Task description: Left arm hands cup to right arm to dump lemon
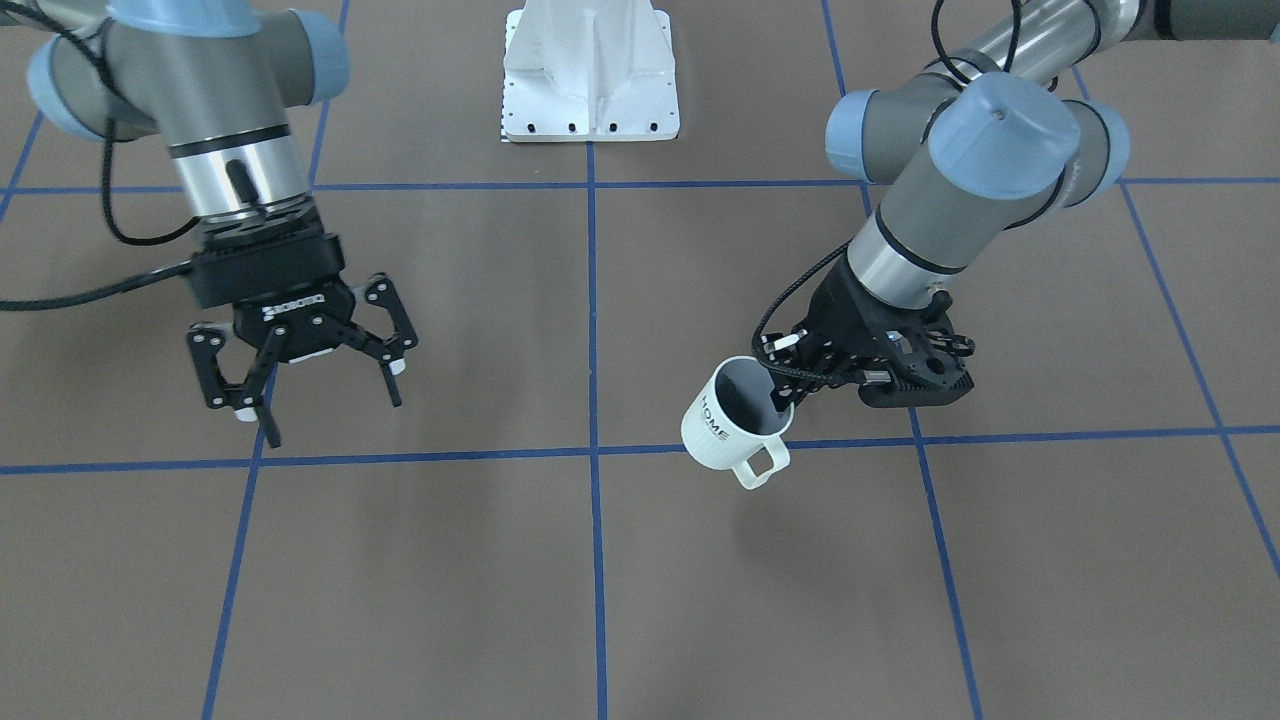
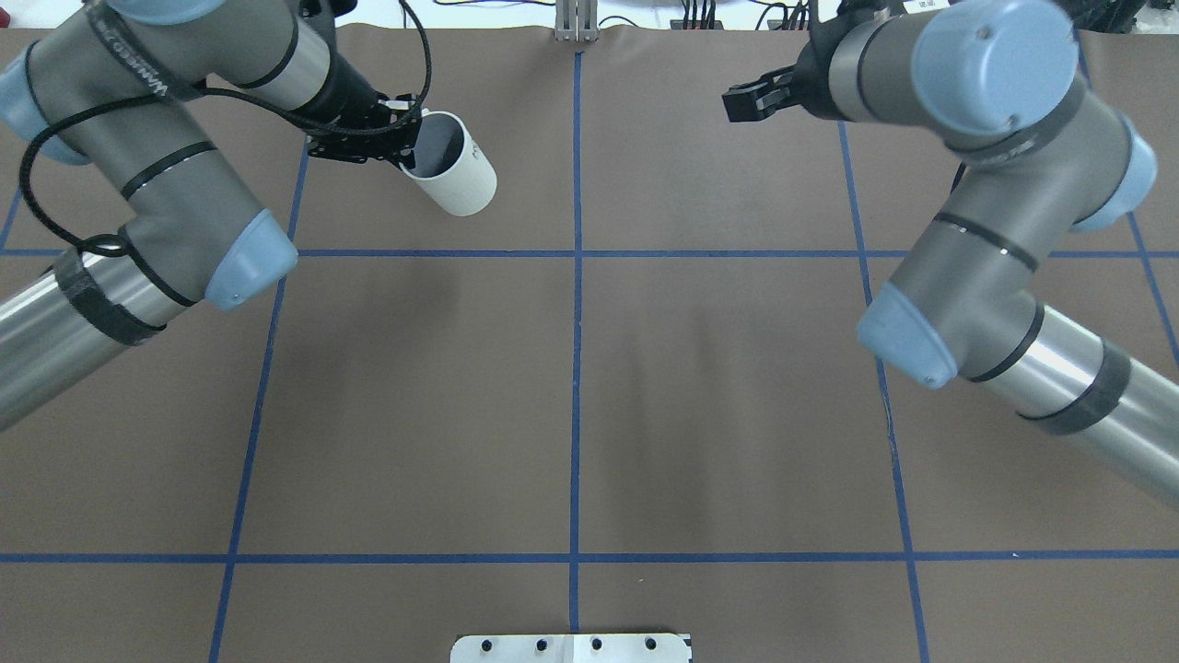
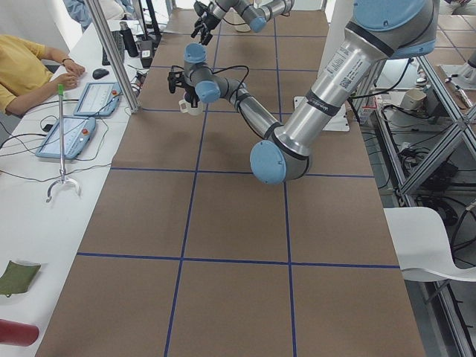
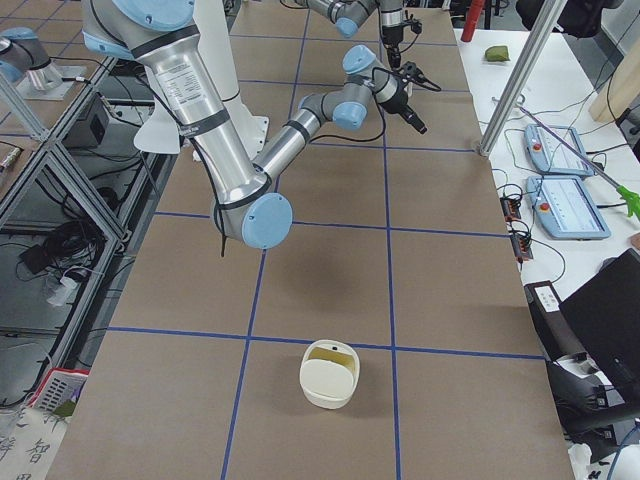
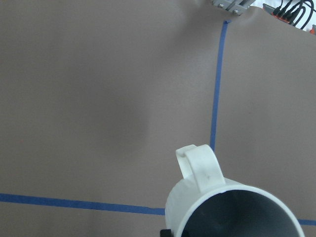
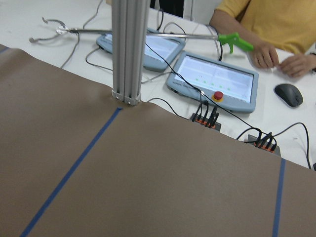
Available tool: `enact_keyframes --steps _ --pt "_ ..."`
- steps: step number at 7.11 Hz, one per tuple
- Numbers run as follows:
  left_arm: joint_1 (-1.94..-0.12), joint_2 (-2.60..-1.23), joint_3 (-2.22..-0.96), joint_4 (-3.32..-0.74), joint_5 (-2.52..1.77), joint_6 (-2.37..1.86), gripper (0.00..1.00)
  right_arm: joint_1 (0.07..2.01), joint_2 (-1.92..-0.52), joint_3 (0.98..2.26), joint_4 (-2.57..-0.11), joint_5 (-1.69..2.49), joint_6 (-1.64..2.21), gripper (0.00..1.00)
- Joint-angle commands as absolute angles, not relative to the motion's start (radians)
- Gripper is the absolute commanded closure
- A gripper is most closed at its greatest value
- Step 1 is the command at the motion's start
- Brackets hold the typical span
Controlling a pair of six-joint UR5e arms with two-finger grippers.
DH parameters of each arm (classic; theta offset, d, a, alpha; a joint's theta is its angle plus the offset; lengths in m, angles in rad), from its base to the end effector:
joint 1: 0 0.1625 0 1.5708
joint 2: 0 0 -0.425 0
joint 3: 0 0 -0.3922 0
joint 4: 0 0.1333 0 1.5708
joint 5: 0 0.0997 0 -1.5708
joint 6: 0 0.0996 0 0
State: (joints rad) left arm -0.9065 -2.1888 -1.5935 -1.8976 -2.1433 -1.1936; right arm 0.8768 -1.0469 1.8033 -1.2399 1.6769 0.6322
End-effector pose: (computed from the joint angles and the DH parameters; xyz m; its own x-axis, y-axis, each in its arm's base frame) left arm 0.3606 -0.5892 0.2398 0.4676 -0.0951 -0.8788 0.2308 0.9729 0.0176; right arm -0.3098 -0.5643 0.2191 0.7440 -0.3601 0.5629 -0.1764 0.7067 0.6852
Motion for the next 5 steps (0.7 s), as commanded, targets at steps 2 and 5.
enact_keyframes --steps 2,5 --pt "-0.972 -1.906 -1.725 -1.898 -2.14 -0.944 1.0 1.099 -1.058 1.798 -1.48 1.959 0.452 0.0" --pt "-1.034 -1.63 -1.813 -1.908 -2.14 -0.637 1.0 1.335 -1.077 1.717 -1.572 2.263 0.306 0.0"
